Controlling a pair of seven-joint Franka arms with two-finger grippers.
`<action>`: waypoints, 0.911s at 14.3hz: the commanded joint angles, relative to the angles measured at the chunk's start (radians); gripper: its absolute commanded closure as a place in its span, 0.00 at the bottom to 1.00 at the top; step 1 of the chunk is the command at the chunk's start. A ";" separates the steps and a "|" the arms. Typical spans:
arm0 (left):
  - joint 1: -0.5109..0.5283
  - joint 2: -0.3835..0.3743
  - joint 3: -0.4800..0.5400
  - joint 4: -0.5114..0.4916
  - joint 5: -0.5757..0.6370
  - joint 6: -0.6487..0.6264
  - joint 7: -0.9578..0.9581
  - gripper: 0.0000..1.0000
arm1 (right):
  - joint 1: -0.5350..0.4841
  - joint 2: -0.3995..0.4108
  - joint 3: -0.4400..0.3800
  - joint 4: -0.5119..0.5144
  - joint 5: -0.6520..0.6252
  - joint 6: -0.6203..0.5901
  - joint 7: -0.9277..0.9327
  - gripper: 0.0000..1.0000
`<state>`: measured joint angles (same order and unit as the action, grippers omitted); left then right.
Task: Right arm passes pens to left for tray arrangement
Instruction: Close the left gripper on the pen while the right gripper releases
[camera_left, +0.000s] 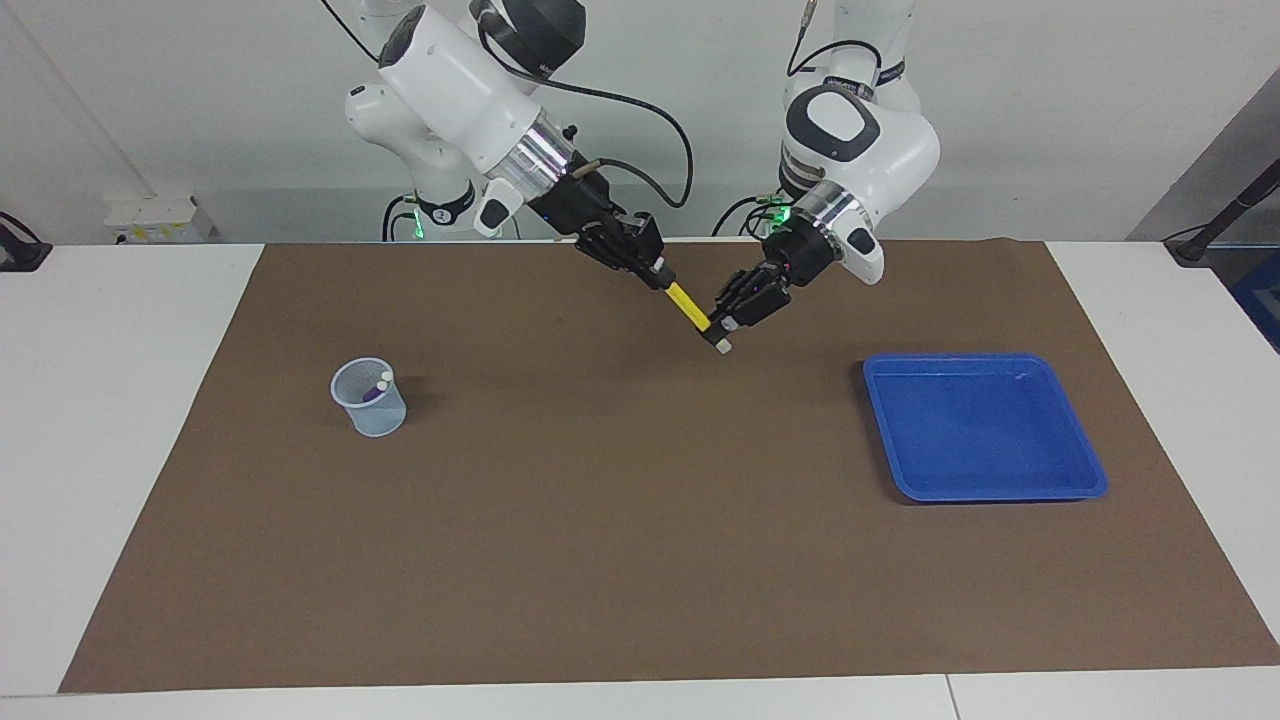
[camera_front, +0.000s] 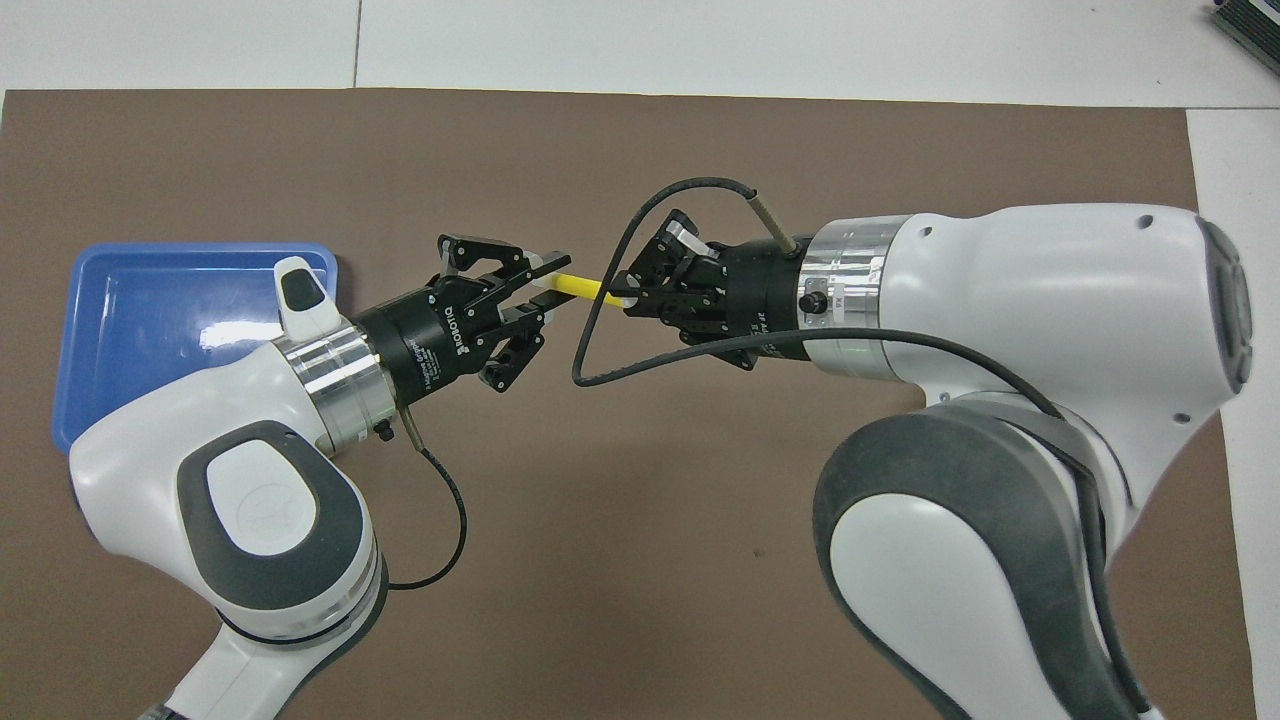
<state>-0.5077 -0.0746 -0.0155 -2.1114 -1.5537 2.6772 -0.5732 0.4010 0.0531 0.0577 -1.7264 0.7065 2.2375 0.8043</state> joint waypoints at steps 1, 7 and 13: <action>-0.018 -0.022 0.011 -0.001 -0.020 0.027 -0.014 0.94 | -0.005 -0.018 0.001 -0.030 0.024 -0.006 0.009 1.00; -0.028 -0.024 0.011 -0.001 -0.020 0.026 -0.027 1.00 | -0.005 -0.018 0.001 -0.030 0.024 -0.007 0.010 1.00; -0.032 -0.024 0.012 -0.002 -0.017 0.024 -0.027 1.00 | -0.010 -0.019 -0.001 -0.028 0.024 -0.022 0.013 0.00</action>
<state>-0.5160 -0.0758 -0.0136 -2.1094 -1.5558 2.6877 -0.5925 0.3994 0.0500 0.0550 -1.7293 0.7072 2.2289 0.8053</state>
